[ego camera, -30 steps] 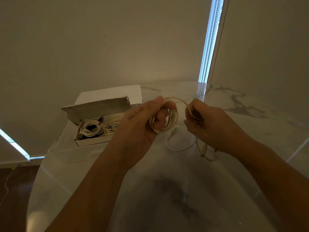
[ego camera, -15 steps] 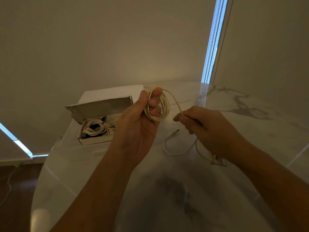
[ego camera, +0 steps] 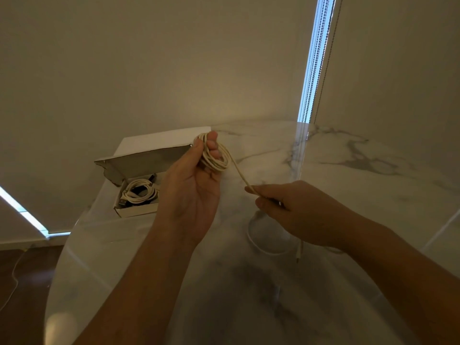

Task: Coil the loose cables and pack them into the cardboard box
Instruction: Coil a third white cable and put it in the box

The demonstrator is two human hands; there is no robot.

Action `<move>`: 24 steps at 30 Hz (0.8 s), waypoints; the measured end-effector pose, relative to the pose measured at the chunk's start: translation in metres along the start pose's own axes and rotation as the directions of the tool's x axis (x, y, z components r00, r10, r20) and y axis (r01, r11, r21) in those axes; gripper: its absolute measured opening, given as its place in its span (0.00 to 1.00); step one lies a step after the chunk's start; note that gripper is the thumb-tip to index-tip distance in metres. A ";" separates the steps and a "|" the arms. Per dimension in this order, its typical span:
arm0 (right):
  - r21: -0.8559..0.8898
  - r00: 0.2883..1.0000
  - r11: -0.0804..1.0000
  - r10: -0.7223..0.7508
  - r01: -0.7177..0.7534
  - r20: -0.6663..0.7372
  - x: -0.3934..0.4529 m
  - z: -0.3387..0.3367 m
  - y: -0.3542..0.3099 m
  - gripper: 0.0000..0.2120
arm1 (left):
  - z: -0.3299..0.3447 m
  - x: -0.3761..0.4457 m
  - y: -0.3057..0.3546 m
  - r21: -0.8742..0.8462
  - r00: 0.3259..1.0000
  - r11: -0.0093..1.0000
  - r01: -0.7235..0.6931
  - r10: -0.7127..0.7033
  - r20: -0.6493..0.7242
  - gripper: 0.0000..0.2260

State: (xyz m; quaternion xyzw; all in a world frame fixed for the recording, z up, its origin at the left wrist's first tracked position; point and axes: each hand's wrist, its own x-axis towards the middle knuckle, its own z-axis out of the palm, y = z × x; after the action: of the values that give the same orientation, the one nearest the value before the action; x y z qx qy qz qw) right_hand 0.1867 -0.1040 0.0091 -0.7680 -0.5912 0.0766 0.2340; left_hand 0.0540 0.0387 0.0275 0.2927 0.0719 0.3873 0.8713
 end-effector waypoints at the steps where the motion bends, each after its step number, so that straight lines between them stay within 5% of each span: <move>1: -0.012 1.000 1.000 -0.005 0.005 0.014 -0.001 0.001 -0.002 0.19 | 0.000 0.000 0.000 -0.013 1.000 1.000 -0.013 0.012 -0.011 0.25; 5: -0.031 0.998 0.998 -0.047 0.048 0.047 -0.003 0.001 -0.009 0.19 | 0.001 0.000 -0.006 0.083 0.996 0.994 -0.069 0.073 -0.041 0.07; 9: -0.030 0.994 0.994 -0.099 0.101 0.055 -0.005 -0.003 -0.015 0.15 | 0.004 -0.003 -0.013 0.374 0.984 0.915 -0.151 0.176 -0.034 0.08; 12: -0.009 0.989 0.989 -0.148 0.148 0.020 -0.007 -0.008 -0.020 0.11 | 0.002 -0.006 -0.017 0.659 0.979 0.732 -0.172 0.199 0.035 0.09; 14: 0.002 0.987 0.987 -0.159 0.159 -0.017 -0.007 -0.010 -0.021 0.09 | 0.000 -0.008 -0.018 0.834 0.973 0.510 -0.209 0.193 0.126 0.09; 18: 0.026 0.979 0.983 -0.180 0.183 -0.101 -0.006 -0.010 -0.015 0.08 | -0.001 -0.012 -0.019 0.960 0.970 0.148 -0.237 0.095 0.225 0.10; 20: 0.043 0.969 0.979 -0.189 0.198 -0.159 -0.007 -0.012 -0.011 0.07 | -0.001 -0.013 -0.018 0.963 0.965 0.056 -0.263 0.015 0.263 0.12; 24: 0.053 0.955 0.983 -0.157 0.176 -0.254 -0.005 -0.019 -0.005 0.06 | 0.005 -0.015 -0.012 0.963 0.956 0.084 -0.256 -0.127 0.265 0.11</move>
State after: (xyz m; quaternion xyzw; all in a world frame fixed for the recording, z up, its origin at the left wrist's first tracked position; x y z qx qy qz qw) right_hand 0.1885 -0.1128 0.0268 -0.7098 -0.6165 -0.0180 0.3403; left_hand 0.0526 0.0193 0.0237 0.8579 0.1768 0.2289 0.4247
